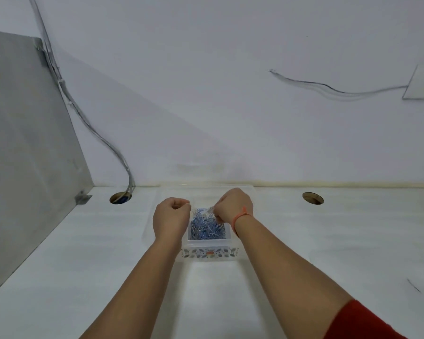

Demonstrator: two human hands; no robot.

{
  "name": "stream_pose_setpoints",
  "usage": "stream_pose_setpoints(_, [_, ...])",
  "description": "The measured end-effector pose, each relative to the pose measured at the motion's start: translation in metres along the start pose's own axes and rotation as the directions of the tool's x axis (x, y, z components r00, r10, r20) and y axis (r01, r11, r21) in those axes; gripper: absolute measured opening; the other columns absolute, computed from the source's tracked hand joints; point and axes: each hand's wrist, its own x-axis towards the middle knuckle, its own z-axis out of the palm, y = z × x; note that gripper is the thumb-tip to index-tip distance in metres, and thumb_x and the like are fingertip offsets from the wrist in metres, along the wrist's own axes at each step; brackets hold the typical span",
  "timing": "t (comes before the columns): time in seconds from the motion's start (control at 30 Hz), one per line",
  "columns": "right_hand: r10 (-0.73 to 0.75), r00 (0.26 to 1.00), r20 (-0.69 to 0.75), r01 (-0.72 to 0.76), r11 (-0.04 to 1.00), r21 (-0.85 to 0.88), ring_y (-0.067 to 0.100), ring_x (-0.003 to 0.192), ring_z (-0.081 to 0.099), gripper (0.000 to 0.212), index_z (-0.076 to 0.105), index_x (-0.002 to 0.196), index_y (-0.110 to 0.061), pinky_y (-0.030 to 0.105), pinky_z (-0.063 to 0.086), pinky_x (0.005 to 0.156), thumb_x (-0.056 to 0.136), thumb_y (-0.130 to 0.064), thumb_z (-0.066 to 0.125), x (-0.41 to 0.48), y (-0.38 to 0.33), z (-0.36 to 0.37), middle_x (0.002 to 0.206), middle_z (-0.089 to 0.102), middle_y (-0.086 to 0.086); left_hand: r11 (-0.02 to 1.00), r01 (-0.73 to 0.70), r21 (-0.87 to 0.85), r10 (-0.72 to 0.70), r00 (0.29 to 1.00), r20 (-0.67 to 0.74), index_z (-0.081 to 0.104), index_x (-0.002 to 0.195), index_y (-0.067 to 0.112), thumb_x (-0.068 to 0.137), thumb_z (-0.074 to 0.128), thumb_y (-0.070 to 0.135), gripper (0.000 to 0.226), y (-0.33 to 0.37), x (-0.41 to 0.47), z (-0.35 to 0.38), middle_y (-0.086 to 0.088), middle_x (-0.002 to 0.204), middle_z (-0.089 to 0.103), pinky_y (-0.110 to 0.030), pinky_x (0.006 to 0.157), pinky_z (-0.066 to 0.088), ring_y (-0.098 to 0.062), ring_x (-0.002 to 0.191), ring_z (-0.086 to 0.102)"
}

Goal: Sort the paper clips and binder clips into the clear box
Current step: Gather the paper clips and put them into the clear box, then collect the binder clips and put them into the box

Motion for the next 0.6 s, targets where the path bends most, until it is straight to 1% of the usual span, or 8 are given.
stream_pose_setpoints(0.1, [-0.030,1.000,0.007,0.031,0.999,-0.019,0.024,0.072,0.073,0.011,0.076,0.074,-0.003,0.034,0.061,0.072,0.066,-0.003,0.070,0.006,0.001,0.002,0.074,0.075,0.012,1.000,-0.019,0.009,0.019,1.000,0.018,0.064,0.076,0.024,0.082,0.058,0.010,0.017,-0.001,0.002,0.005,0.001,0.083,0.067,-0.044,0.086,0.055,-0.023,0.087,0.064])
stream_pose_setpoints(0.2, [-0.027,1.000,0.006,0.027,0.999,0.020,0.023,0.071,0.073,0.007,0.077,0.071,-0.005,0.035,0.062,0.072,0.064,-0.006,0.075,0.004,0.001,-0.001,0.072,0.075,0.012,0.999,-0.045,0.003,0.045,0.998,0.037,0.065,0.077,0.024,0.082,0.058,0.010,0.016,0.005,-0.006,0.007,0.000,0.083,0.067,-0.046,0.085,0.055,-0.023,0.084,0.065])
stream_pose_setpoints(0.3, [-0.035,0.999,-0.020,0.037,0.990,0.137,0.024,0.071,0.073,0.007,0.076,0.066,-0.007,0.037,0.061,0.073,0.064,-0.002,0.073,-0.011,0.002,-0.012,0.072,0.075,0.011,0.997,-0.072,-0.018,0.073,0.996,0.045,0.066,0.077,0.025,0.082,0.058,0.011,0.017,0.010,-0.018,0.005,-0.003,0.086,0.069,-0.048,0.084,0.056,-0.024,0.085,0.067])
stream_pose_setpoints(0.37, [-0.047,0.997,-0.063,0.061,0.969,0.237,0.025,0.072,0.073,0.016,0.072,0.059,-0.014,0.038,0.061,0.074,0.066,0.000,0.071,-0.027,0.002,-0.021,0.074,0.075,0.010,0.996,-0.077,-0.044,0.079,0.996,0.048,0.066,0.076,0.025,0.081,0.060,0.010,0.016,0.012,-0.028,0.002,-0.005,0.086,0.070,-0.048,0.083,0.057,-0.027,0.086,0.068])
stream_pose_setpoints(0.43, [-0.038,0.994,-0.106,0.072,0.939,0.335,0.025,0.074,0.072,0.027,0.065,0.052,-0.023,0.040,0.061,0.076,0.065,0.000,0.071,-0.046,0.006,-0.030,0.075,0.075,0.006,0.994,-0.071,-0.087,0.076,0.996,0.051,0.068,0.077,0.022,0.080,0.061,0.009,0.015,0.016,-0.044,0.000,-0.005,0.082,0.070,-0.046,0.082,0.058,-0.027,0.083,0.069])
stream_pose_setpoints(0.5, [-0.030,0.993,-0.114,0.075,0.908,0.413,0.027,0.074,0.072,0.031,0.063,0.048,-0.025,0.042,0.060,0.075,0.063,0.001,0.070,-0.069,0.014,-0.039,0.071,0.074,0.004,0.990,-0.063,-0.125,0.070,0.996,0.051,0.068,0.078,0.019,0.081,0.061,0.009,0.013,0.020,-0.066,-0.003,-0.005,0.079,0.070,-0.042,0.079,0.056,-0.024,0.078,0.068])
stream_pose_setpoints(0.57, [-0.019,0.994,-0.108,0.068,0.879,0.472,0.028,0.070,0.072,0.031,0.064,0.049,-0.025,0.044,0.061,0.074,0.063,0.001,0.070,-0.095,0.026,-0.047,0.067,0.072,0.006,0.987,-0.056,-0.154,0.064,0.997,0.049,0.068,0.079,0.017,0.084,0.060,0.009,0.012,0.017,-0.093,-0.006,-0.007,0.080,0.070,-0.040,0.077,0.056,-0.024,0.078,0.067])
stream_pose_setpoints(0.6, [-0.007,0.995,-0.100,0.056,0.867,0.496,0.029,0.069,0.073,0.029,0.064,0.052,-0.025,0.044,0.061,0.074,0.065,0.001,0.071,-0.110,0.034,-0.052,0.066,0.072,0.008,0.986,-0.048,-0.158,0.057,0.997,0.054,0.068,0.080,0.016,0.084,0.060,0.009,0.012,0.014,-0.109,-0.007,-0.008,0.081,0.070,-0.041,0.078,0.056,-0.025,0.079,0.068])
